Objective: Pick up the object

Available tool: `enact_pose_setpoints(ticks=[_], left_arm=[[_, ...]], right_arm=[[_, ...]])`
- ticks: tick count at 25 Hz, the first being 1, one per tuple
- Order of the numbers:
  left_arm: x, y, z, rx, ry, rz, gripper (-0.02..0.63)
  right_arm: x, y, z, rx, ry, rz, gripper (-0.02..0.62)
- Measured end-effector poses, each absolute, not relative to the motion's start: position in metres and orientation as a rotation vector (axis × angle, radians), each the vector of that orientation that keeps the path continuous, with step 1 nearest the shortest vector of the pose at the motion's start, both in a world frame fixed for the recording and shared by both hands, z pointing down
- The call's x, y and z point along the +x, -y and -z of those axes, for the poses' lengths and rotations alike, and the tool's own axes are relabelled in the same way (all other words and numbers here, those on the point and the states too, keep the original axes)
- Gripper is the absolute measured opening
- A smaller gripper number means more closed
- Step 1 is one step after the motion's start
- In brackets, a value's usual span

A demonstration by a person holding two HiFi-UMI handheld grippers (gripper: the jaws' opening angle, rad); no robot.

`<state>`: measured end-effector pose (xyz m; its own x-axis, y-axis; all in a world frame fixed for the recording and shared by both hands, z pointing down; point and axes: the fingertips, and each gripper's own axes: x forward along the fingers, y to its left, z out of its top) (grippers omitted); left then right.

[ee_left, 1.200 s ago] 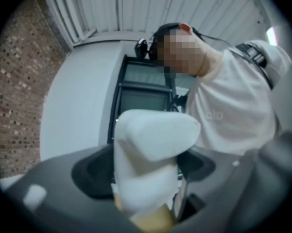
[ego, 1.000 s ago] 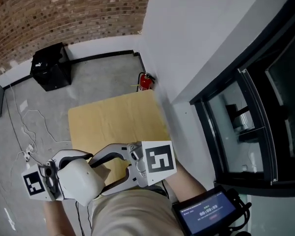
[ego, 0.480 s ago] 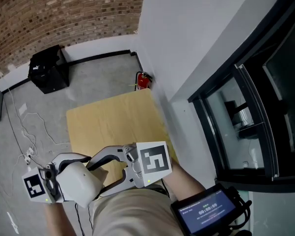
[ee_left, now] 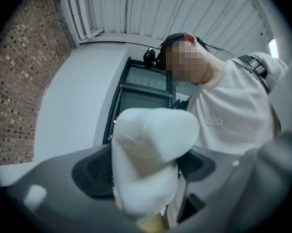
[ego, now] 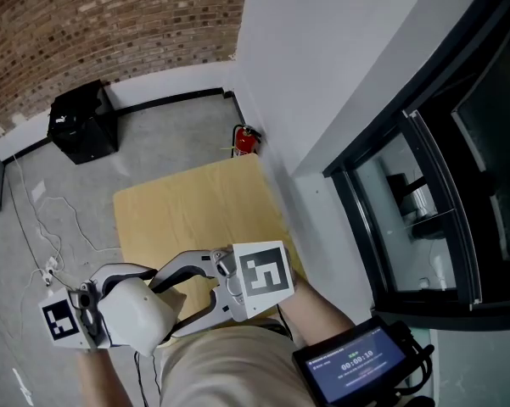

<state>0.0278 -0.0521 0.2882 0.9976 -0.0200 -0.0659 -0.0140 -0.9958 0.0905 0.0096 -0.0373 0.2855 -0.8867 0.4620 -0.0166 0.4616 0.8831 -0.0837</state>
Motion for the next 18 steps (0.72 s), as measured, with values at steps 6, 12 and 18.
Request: enact_pose_setpoints(ticks=[6,12,18], left_arm=[[0.023,0.053,-0.294,3.039,0.035,0.06,0.39],[0.022,0.051,-0.297,3.036,0.045,0.059,0.39],[0.02,0.052,-0.3,3.017,0.067,0.062,0.39]], right_arm=[[0.005,0.038,-0.291,-0.76,3.022,-0.147,0.255],[0.004,0.035,-0.294,-0.778,3.028,-0.15,0.253],[0.001,0.037,-0.297,-0.794,3.02,-0.192,0.252]])
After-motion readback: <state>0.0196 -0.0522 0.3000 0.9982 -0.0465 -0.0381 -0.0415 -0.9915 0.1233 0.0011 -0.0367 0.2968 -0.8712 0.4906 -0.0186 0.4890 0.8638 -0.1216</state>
